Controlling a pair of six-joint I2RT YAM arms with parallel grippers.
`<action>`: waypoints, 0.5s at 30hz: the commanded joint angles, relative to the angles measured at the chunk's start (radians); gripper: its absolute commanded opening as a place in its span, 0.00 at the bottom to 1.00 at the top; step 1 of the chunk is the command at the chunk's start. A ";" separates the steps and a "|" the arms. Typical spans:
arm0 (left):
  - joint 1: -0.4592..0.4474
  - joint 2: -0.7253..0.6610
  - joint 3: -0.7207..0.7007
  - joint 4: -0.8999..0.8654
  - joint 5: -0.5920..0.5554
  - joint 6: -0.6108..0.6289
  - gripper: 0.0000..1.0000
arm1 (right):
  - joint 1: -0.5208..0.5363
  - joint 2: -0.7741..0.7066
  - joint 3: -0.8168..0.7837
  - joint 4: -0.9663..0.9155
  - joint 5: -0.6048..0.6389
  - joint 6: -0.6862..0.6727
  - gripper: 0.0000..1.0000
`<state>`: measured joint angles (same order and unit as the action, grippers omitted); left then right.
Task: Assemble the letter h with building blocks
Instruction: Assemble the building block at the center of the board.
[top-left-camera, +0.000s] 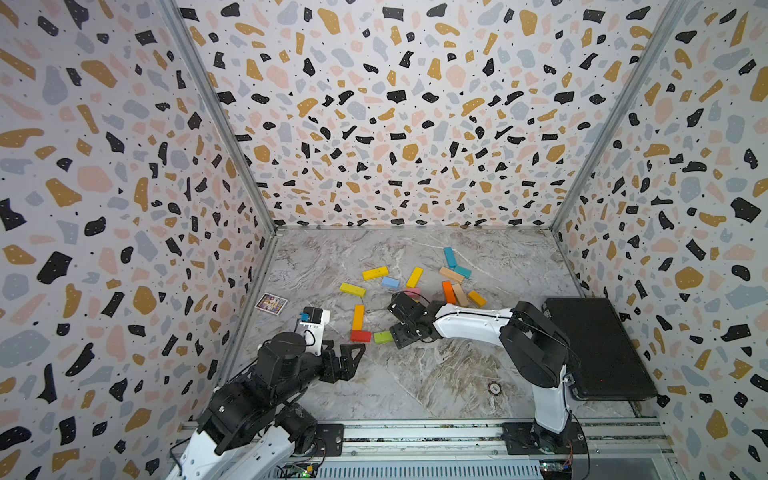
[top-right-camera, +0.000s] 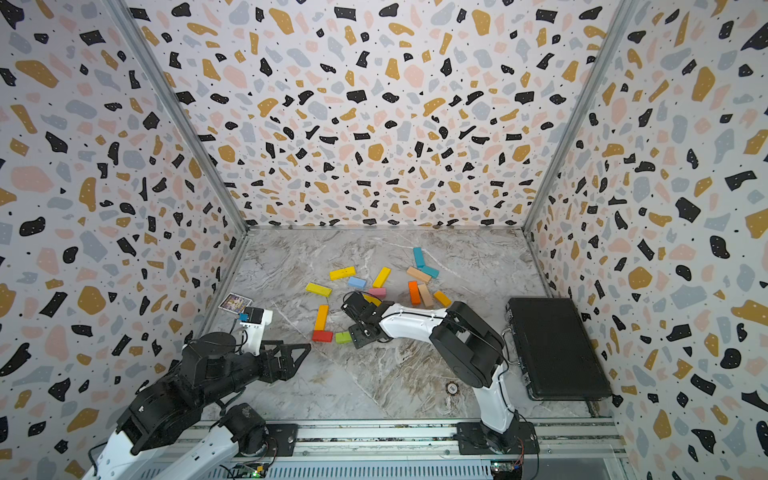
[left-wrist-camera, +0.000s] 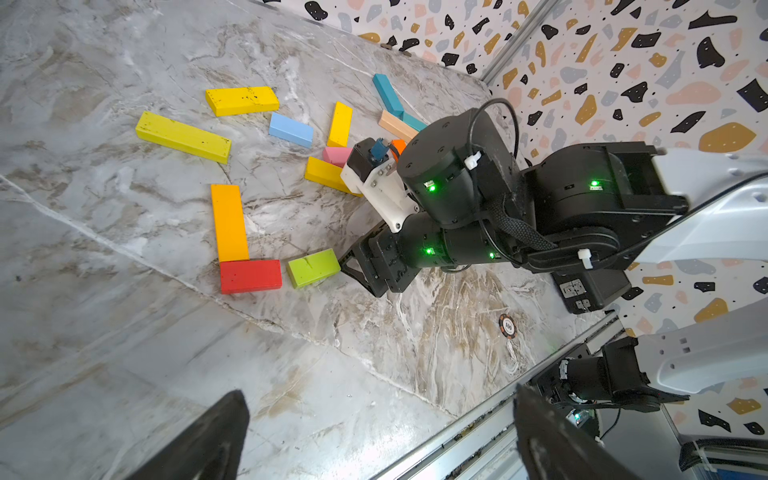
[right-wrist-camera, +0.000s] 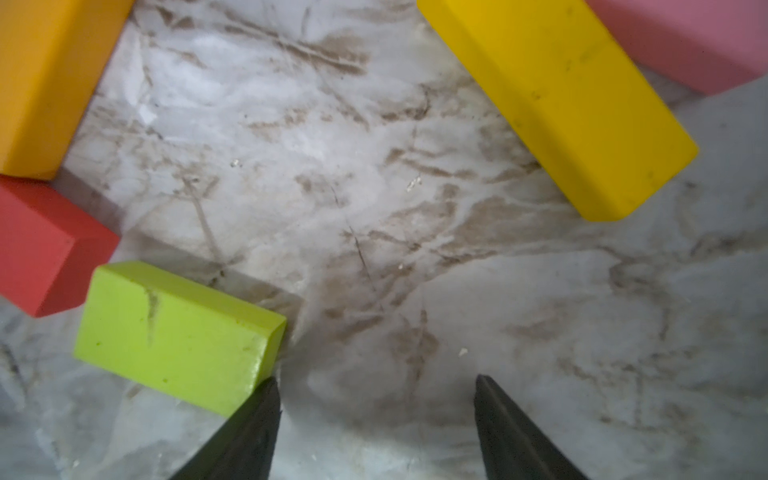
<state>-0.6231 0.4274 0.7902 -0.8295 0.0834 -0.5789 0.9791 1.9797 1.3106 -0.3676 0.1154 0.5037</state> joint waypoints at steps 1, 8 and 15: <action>0.004 0.003 0.004 0.037 -0.014 0.016 0.99 | 0.015 0.007 0.008 -0.033 -0.014 0.022 0.75; 0.005 0.002 0.000 0.035 -0.013 0.014 0.99 | 0.018 0.008 0.008 -0.037 -0.007 0.049 0.75; 0.004 0.002 0.000 0.033 -0.013 0.014 0.99 | 0.020 0.026 0.026 -0.040 0.014 0.035 0.75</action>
<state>-0.6231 0.4274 0.7902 -0.8295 0.0799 -0.5789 0.9939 1.9816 1.3125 -0.3679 0.1226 0.5343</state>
